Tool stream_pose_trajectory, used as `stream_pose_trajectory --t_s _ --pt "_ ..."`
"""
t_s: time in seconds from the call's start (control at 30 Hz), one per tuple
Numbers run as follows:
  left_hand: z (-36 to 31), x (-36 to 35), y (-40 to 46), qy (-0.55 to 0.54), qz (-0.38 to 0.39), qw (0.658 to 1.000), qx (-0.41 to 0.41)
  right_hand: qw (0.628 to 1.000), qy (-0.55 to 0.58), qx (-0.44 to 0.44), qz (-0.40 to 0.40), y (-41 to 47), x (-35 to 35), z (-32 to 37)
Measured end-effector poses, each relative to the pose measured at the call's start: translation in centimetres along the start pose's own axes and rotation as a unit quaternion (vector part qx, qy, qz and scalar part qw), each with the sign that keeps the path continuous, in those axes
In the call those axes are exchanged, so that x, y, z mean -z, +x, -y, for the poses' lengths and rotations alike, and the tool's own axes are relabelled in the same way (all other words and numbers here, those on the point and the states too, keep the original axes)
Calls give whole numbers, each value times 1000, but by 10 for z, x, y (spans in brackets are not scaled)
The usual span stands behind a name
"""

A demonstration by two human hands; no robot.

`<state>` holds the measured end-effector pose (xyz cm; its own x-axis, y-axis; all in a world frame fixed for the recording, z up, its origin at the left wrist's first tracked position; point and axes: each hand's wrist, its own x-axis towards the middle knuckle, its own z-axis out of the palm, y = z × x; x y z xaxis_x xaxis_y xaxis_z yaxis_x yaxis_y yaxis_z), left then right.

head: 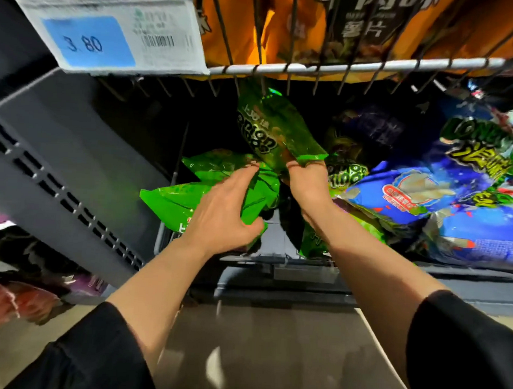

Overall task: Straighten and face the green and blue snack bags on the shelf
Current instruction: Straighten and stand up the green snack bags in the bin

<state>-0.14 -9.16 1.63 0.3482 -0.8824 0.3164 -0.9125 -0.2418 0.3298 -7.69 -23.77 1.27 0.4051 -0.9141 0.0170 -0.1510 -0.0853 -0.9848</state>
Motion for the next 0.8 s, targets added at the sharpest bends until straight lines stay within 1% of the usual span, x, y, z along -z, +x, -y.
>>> stream_pose_trajectory --t_s 0.03,0.1,0.17,0.2,0.3,0.4,0.43,0.5,0.57,0.63,0.7,0.8 --pt "5 1 -4 -2 -20 1000 -7 1000 -5 -11 14 4 -7 -2" --pt "13 0 -12 56 -73 996 -23 998 -8 -26 58 13 -21 -5" --pt "19 -2 -18 117 -87 989 -18 993 -15 -53 107 15 -29 -6" --pt "21 -4 -21 131 -80 988 -14 991 -25 -51 119 17 -32 -7" --pt "23 -7 -26 133 -32 991 -10 991 38 -78 102 18 -33 -5" --pt "26 -6 -28 137 4 990 -28 986 63 -99 120 25 -39 -8" --pt "26 -4 -28 137 9 990 -34 986 69 -92 118 29 -40 -16" --pt "27 2 -26 149 7 988 -47 988 83 -75 102 40 -41 -36" --pt "31 8 -30 182 -14 981 -58 990 116 -75 32 26 -38 -36" --pt "40 14 -38 214 -63 972 -66 985 135 -101 -35 10 -33 -30" --pt "49 18 -51 241 -108 963 -56 986 106 -122 -52 -1 -31 -27" --pt "58 18 -58 250 -112 961 -29 990 46 -128 -48 -6 -26 -27"
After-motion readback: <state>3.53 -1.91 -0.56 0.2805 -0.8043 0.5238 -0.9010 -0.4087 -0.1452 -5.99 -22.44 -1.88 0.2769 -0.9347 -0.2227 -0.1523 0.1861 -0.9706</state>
